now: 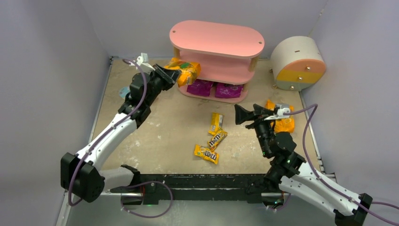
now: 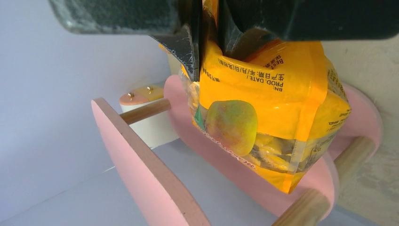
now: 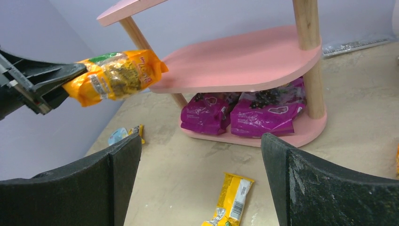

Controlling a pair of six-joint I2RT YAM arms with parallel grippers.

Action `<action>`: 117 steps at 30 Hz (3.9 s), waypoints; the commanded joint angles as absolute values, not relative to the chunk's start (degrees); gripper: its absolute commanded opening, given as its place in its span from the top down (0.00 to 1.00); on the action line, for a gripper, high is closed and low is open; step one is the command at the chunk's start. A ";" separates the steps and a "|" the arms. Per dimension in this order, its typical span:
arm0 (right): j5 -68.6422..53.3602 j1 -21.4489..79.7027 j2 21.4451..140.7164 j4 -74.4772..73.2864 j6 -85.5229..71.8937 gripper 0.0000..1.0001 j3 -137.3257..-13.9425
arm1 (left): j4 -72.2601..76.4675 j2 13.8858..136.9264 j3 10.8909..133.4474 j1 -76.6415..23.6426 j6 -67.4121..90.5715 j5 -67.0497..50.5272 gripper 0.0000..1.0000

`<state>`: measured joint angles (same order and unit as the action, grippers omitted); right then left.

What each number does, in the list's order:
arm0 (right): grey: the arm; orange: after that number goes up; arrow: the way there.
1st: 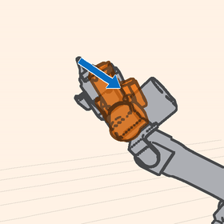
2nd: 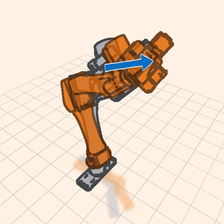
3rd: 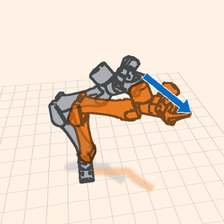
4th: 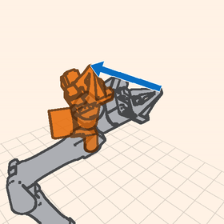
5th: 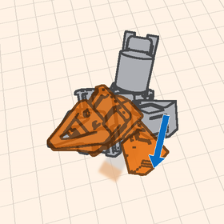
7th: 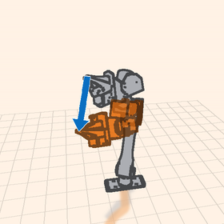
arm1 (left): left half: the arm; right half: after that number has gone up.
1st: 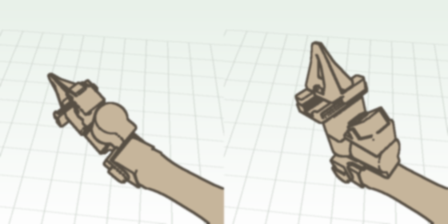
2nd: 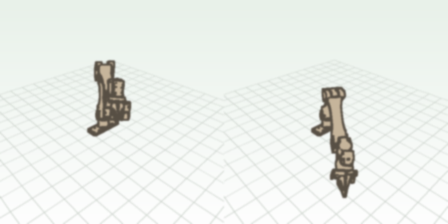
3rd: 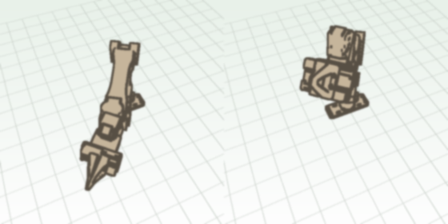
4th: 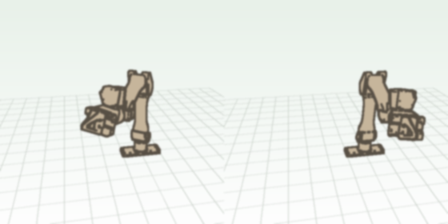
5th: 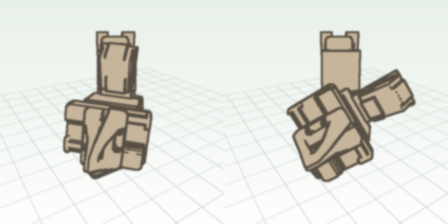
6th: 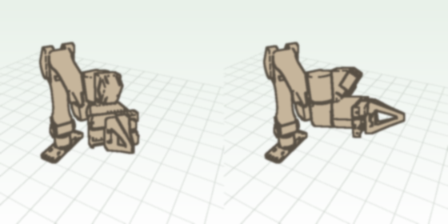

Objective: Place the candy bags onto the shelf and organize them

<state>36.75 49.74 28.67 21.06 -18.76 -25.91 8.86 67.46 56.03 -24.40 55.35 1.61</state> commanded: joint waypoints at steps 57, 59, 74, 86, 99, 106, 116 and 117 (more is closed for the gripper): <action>46.85 49.73 28.92 20.48 -13.16 0.02 -26.75 | 15.97 97.79 70.14 -34.00 51.79 31.92 0.73; 47.12 49.67 29.64 19.68 -13.21 0.02 -27.29 | 15.61 97.82 70.34 -34.01 51.81 31.70 0.70; 45.47 49.66 40.04 11.54 -16.40 0.02 -33.98 | 6.12 95.69 77.83 -34.00 47.02 29.06 0.41; 44.27 49.21 43.26 7.56 -19.61 0.02 -36.21 | 6.09 84.46 69.11 -34.09 46.76 24.51 0.31; 22.36 5.66 59.70 -12.75 -37.20 0.02 -42.35 | -2.55 57.10 42.37 -34.17 48.33 21.38 0.11; 0.38 -28.43 66.26 -7.77 -33.82 0.03 -42.53 | -0.88 53.81 34.57 -34.19 47.66 15.59 0.11; -20.18 -31.42 78.33 10.85 -26.27 0.04 -36.53 | 3.19 61.80 38.28 -34.19 43.24 11.52 0.10; -20.09 -31.40 78.47 11.60 -26.42 0.04 -35.48 | 4.03 61.59 37.94 -34.19 43.13 11.56 0.10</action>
